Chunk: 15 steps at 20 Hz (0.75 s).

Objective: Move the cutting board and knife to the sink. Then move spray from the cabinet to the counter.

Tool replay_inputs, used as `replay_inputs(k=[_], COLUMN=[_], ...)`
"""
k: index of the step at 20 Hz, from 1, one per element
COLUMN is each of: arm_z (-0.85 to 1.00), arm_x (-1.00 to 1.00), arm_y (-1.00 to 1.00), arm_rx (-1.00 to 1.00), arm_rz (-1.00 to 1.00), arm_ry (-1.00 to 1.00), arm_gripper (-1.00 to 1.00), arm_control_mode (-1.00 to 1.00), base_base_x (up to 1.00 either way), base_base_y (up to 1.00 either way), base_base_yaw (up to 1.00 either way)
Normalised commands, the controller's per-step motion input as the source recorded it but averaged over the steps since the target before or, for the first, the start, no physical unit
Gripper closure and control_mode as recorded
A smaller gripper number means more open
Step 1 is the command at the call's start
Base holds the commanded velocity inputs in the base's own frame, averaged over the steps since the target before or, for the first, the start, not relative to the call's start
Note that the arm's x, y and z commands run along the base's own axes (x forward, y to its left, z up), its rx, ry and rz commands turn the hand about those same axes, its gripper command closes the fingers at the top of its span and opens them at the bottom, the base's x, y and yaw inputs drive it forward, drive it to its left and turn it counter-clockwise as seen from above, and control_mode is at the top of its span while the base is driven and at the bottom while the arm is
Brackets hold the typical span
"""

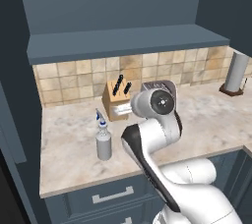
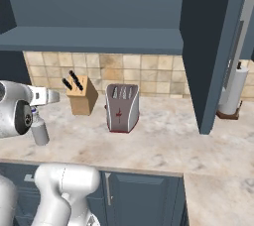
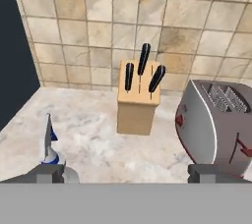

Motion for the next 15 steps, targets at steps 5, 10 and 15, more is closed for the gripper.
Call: replay_inputs(k=[5, 10, 15], arm_z=[0.95, 0.95, 0.63], arm_x=[-0.51, -0.28, -0.34], arm_y=[0.00, -0.01, -0.33], arm_rx=[0.00, 0.00, 0.00], arm_rz=[-0.16, 0.00, 0.00], arm_ry=[-0.09, -0.01, 0.00], arm_gripper=[-1.00, -1.00, -1.00], arm_control_mode=[-1.00, -1.00, -1.00], base_base_x=[0.00, 0.00, 0.00], base_base_y=[0.00, 0.00, 0.00], base_base_yaw=[0.00, 0.00, 0.00])
